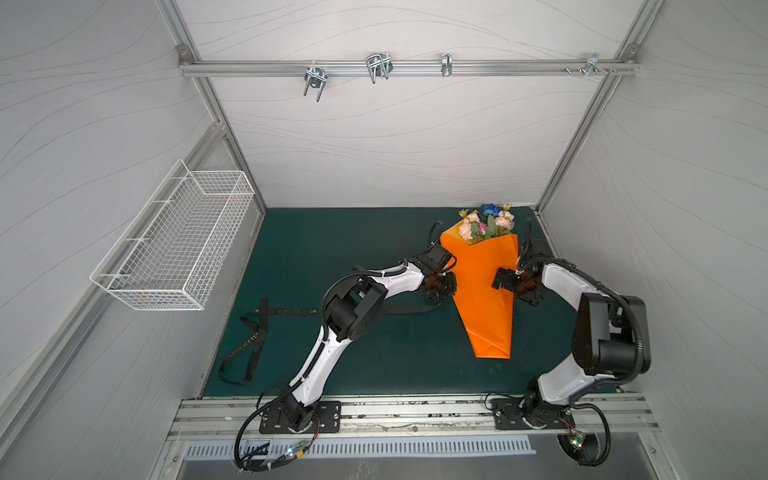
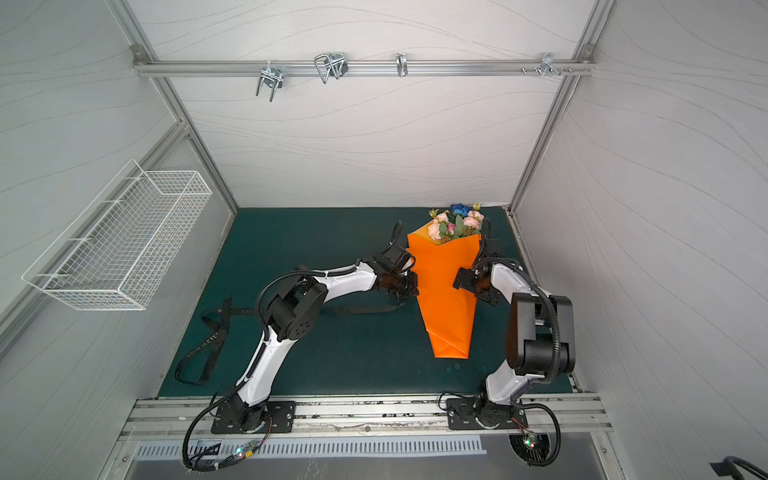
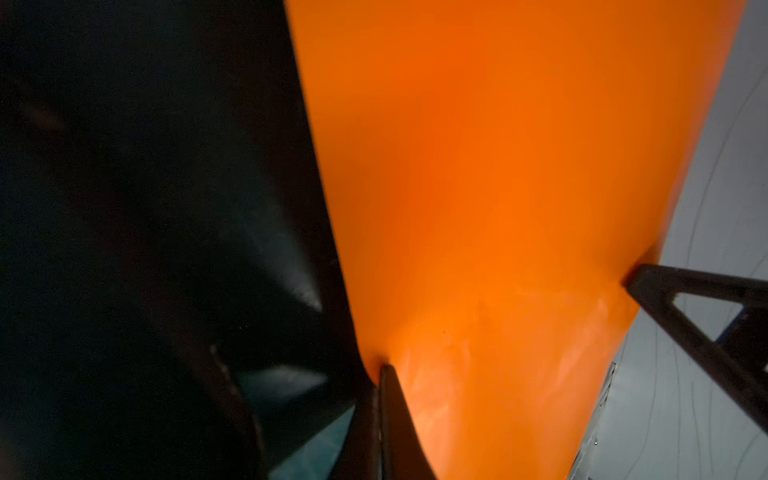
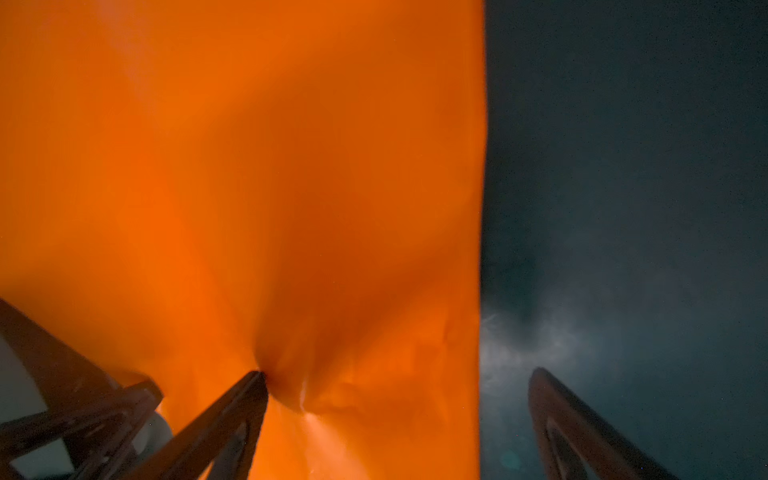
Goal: Tie the bouquet of fake flowers
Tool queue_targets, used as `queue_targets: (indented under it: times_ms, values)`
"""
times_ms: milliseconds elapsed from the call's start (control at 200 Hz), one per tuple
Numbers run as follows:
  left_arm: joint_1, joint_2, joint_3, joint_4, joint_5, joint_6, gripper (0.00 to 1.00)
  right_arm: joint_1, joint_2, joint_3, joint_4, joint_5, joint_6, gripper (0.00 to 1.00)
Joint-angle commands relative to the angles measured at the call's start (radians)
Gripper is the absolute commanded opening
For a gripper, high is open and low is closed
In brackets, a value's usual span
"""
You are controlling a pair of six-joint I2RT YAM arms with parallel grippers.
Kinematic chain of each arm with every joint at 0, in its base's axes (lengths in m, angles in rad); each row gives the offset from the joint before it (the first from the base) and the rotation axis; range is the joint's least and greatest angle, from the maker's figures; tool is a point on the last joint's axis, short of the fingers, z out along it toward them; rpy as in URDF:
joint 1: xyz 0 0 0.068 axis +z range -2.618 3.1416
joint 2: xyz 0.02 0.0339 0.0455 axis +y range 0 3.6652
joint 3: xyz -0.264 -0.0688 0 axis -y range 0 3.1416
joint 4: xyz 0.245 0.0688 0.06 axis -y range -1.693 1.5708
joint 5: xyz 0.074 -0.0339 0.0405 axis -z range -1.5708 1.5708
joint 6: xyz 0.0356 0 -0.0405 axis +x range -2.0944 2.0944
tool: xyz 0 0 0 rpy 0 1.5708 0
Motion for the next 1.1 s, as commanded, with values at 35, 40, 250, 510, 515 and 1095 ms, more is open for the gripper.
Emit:
queue_targets:
  times_ms: [35,40,250,510,515,1095]
  values:
    - [-0.004,0.053,-0.005,0.015,0.033,-0.027,0.01,0.007,0.048,-0.037,0.091,-0.240,0.005,0.99]
    - [-0.004,0.053,-0.005,0.016,0.034,-0.028,0.01,0.008,0.049,-0.037,0.095,-0.243,0.006,0.99]
    - [-0.005,0.088,0.005,0.033,0.059,-0.054,0.00,0.105,0.068,0.005,0.070,-0.214,-0.021,0.99]
    - [-0.011,0.122,0.024,0.034,0.080,-0.069,0.00,0.227,0.150,0.068,-0.026,-0.089,-0.050,0.99]
    - [-0.011,0.122,0.024,0.035,0.080,-0.070,0.00,0.229,0.151,0.068,-0.028,-0.088,-0.051,0.99]
    - [0.002,0.028,0.025,0.022,0.091,-0.055,0.00,0.265,0.301,0.178,-0.200,0.088,-0.052,0.27]
